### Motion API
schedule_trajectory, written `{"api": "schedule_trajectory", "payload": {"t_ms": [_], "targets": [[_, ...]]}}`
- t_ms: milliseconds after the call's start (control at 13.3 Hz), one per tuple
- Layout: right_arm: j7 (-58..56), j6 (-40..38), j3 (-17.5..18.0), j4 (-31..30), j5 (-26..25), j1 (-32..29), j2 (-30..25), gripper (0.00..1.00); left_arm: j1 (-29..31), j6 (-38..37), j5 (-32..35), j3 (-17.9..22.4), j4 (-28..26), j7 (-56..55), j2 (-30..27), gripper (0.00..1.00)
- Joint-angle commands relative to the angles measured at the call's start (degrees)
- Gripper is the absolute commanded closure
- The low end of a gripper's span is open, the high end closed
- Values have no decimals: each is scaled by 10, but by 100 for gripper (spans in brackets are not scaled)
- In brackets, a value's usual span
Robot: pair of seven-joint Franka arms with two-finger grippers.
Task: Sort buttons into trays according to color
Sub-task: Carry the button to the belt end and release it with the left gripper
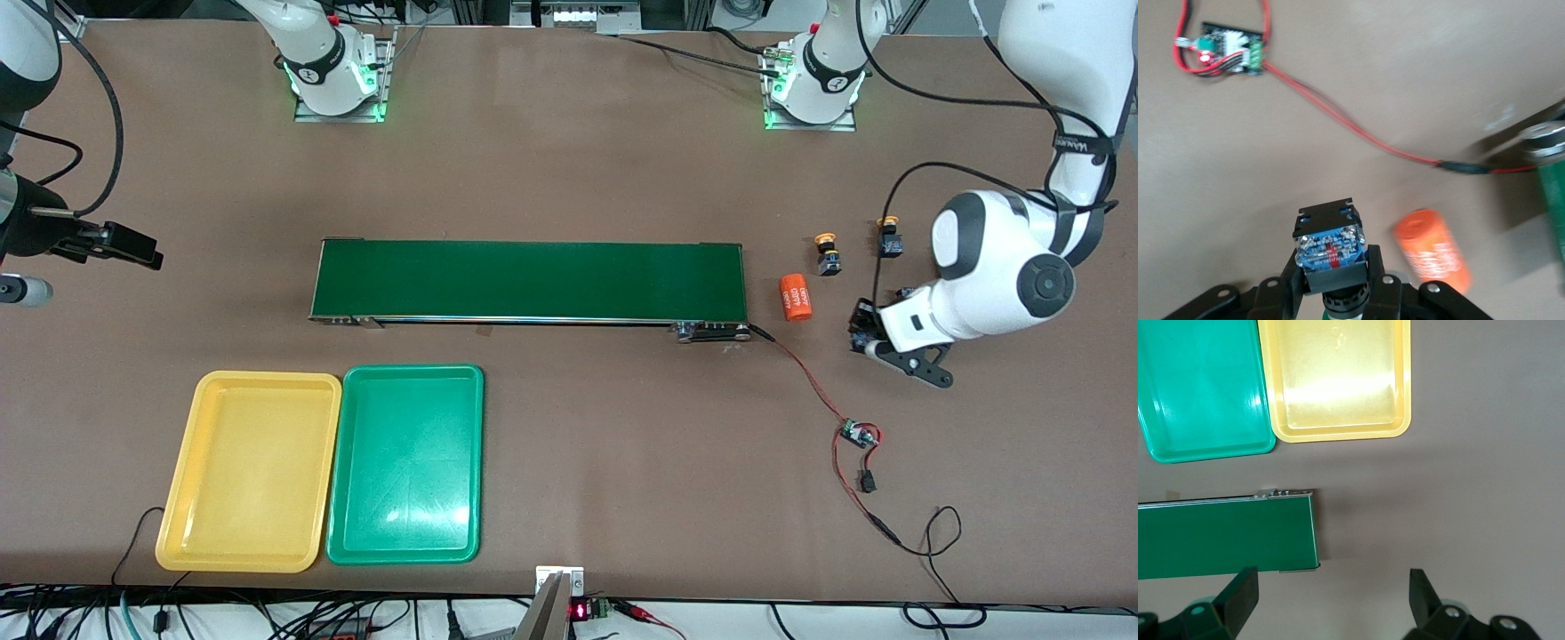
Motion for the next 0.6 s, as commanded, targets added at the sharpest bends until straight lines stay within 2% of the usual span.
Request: {"api": "schedule_trajectory", "payload": {"t_ms": [0, 300, 524], "targets": [[-1, -5, 2, 14, -1, -3, 6, 0, -32, -32, 12, -26, -16, -99, -33, 100], [-1, -5, 2, 14, -1, -3, 6, 0, -133, -36, -8, -31, -15, -289, -25, 100], [-1, -5, 2, 14, -1, -3, 6, 0, -147, -25, -27, -44, -14, -298, -6, 99]]}}
